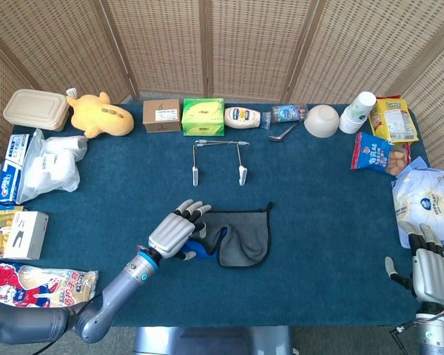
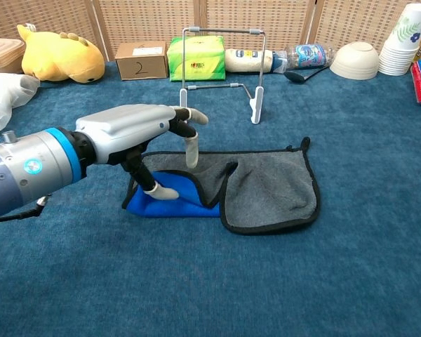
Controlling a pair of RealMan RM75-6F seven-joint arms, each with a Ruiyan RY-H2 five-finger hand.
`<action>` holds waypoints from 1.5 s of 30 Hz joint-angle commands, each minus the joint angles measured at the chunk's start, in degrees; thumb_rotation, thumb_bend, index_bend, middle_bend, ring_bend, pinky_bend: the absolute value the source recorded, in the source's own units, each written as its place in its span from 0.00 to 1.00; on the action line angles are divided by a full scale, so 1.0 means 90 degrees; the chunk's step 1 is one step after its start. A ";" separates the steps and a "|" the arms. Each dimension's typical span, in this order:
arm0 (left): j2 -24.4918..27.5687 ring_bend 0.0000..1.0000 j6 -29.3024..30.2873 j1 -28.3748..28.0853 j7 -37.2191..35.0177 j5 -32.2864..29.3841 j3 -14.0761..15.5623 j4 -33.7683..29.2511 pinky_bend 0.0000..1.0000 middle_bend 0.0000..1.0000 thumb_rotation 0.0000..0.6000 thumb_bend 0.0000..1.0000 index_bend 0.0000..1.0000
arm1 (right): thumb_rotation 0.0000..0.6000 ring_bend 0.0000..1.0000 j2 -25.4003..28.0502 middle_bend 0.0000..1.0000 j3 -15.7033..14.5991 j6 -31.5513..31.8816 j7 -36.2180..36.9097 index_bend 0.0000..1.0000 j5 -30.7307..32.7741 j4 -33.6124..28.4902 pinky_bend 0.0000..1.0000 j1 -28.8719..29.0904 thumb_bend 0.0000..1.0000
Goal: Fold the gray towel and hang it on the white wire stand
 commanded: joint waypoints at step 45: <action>-0.0019 0.00 -0.0491 -0.0129 0.0050 -0.0559 -0.0185 0.0025 0.00 0.11 1.00 0.44 0.59 | 1.00 0.03 0.0041 0.15 0.0005 0.0125 0.0093 0.14 -0.0008 0.0046 0.00 -0.0098 0.37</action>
